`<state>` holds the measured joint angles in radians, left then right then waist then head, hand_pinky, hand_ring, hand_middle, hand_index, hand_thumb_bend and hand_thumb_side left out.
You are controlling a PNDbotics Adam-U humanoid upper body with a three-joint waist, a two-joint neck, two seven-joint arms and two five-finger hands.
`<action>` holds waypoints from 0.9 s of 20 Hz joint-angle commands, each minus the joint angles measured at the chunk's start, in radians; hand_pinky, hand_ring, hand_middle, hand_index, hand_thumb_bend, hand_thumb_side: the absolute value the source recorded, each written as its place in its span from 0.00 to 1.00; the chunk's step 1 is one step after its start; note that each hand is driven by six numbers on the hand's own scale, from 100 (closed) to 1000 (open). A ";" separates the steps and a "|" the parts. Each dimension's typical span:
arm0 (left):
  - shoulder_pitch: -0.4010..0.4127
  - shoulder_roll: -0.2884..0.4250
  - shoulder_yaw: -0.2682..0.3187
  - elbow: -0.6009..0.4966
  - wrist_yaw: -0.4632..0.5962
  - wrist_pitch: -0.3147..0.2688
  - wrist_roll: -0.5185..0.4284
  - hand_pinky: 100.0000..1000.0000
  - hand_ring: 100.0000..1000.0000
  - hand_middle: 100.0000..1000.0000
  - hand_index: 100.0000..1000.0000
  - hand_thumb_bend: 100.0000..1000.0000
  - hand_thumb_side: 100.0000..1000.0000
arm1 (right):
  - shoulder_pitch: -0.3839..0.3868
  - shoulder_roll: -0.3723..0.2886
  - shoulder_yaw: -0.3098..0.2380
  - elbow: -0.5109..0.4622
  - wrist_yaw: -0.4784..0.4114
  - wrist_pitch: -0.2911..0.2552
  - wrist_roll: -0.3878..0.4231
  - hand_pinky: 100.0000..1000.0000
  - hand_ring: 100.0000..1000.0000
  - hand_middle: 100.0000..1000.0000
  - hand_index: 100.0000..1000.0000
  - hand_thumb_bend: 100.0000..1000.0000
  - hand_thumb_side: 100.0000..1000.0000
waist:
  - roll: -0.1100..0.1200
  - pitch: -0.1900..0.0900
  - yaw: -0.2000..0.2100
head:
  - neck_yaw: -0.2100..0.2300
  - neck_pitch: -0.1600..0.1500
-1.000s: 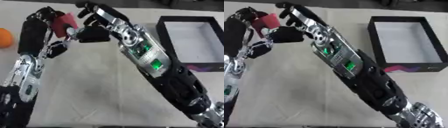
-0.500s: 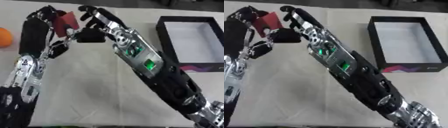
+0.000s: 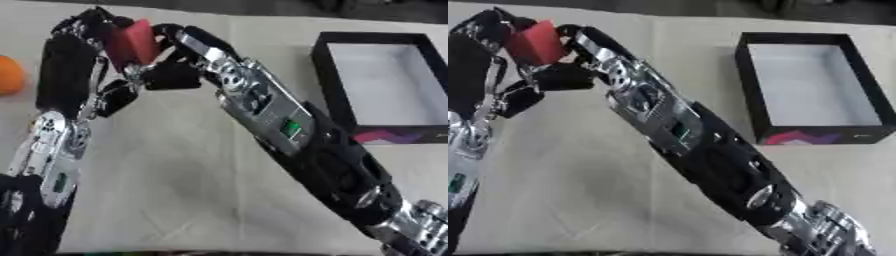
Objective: Pick up the objects with one hand, pass them to the other hand, and then place them into the box on the other side of the table.
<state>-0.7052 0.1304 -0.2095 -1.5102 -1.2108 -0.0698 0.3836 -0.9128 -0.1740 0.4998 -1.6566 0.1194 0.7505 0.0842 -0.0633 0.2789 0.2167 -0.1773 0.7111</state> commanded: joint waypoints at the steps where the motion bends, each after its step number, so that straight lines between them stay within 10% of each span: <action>1: -0.021 -0.004 -0.008 -0.006 -0.005 -0.024 0.006 0.57 0.36 0.38 0.53 0.00 0.00 | -0.022 0.003 -0.006 -0.004 -0.064 -0.010 -0.004 0.84 0.77 0.77 0.94 0.18 0.39 | 0.005 -0.021 -0.002 | -0.002 0.003; 5: -0.020 -0.008 -0.016 0.002 -0.005 -0.054 0.001 0.58 0.36 0.39 0.53 0.00 0.00 | -0.024 0.002 -0.012 0.003 -0.133 -0.006 -0.053 0.83 0.75 0.63 0.83 0.21 0.24 | 0.007 -0.021 -0.005 | -0.003 0.004; 8: -0.017 -0.008 -0.018 0.007 -0.010 -0.064 -0.004 0.58 0.37 0.40 0.54 0.01 0.00 | -0.021 0.002 -0.024 0.006 -0.179 -0.002 -0.102 0.81 0.68 0.47 0.70 0.00 0.24 | 0.008 -0.021 -0.006 | -0.004 0.005; 11: -0.015 -0.009 -0.017 0.010 -0.014 -0.061 -0.007 0.62 0.42 0.44 0.60 0.28 0.00 | -0.018 0.000 -0.029 0.009 -0.224 -0.001 -0.149 0.79 0.59 0.33 0.55 0.01 0.00 | 0.009 -0.021 -0.006 | -0.005 0.005; 18: -0.013 -0.008 -0.006 0.003 -0.016 -0.013 0.057 0.79 0.68 0.72 0.90 0.73 0.17 | -0.002 -0.016 -0.031 0.001 -0.330 0.004 -0.259 0.76 0.51 0.20 0.41 0.30 0.00 | 0.008 -0.022 -0.007 | -0.007 0.010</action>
<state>-0.7046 0.1229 -0.2212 -1.4910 -1.2224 -0.0901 0.4259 -0.9005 -0.1807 0.4756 -1.6342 -0.1903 0.7552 -0.1558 -0.0623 0.2789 0.2107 -0.1814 0.7195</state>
